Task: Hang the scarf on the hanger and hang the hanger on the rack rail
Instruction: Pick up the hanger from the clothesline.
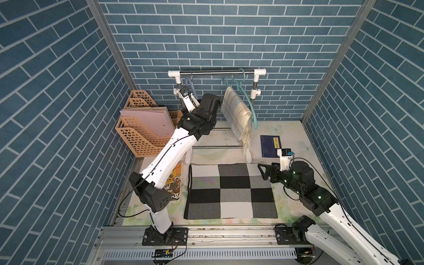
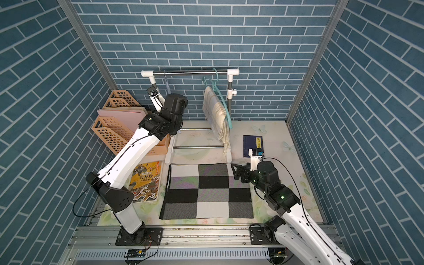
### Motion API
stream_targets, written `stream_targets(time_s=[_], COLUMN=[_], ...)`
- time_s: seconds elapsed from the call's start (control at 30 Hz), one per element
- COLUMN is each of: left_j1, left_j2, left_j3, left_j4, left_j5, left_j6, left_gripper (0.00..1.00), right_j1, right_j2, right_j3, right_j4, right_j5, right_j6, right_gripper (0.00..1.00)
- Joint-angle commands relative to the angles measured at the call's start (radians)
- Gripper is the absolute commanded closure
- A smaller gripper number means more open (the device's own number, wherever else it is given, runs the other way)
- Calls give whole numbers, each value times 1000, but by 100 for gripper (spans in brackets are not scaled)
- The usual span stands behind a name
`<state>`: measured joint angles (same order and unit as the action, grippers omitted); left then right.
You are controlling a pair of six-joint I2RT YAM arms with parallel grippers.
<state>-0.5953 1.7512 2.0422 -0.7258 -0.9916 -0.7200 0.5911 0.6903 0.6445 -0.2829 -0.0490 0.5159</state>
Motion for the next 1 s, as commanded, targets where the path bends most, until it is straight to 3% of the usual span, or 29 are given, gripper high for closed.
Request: stream_targets(time_s=[0.0,0.23,0.4,0.5,0.97], left_j1=[19,45,48,48,49], left_j2=[-19,0,-3,-24,-167], left_j3=[-30,-31,-21,-24,-37], left_j4=[67,95,103,116,235], left_j5=[35,124,127,126,244], left_j6=[65,99,117,132,236], left_gripper=[54,64,89,99,100], right_j1=[4,5,4,4,4], right_j2=[-1,-10,-22,-23,-23], right_j3=[14,20,26,32,44], right_j4=[24,11,-4,-10,-13], right_j5=[3,12,23,26,38], right_j6=[-16,-18,-21,-23,-28], right_gripper=[7,7,7,7,7])
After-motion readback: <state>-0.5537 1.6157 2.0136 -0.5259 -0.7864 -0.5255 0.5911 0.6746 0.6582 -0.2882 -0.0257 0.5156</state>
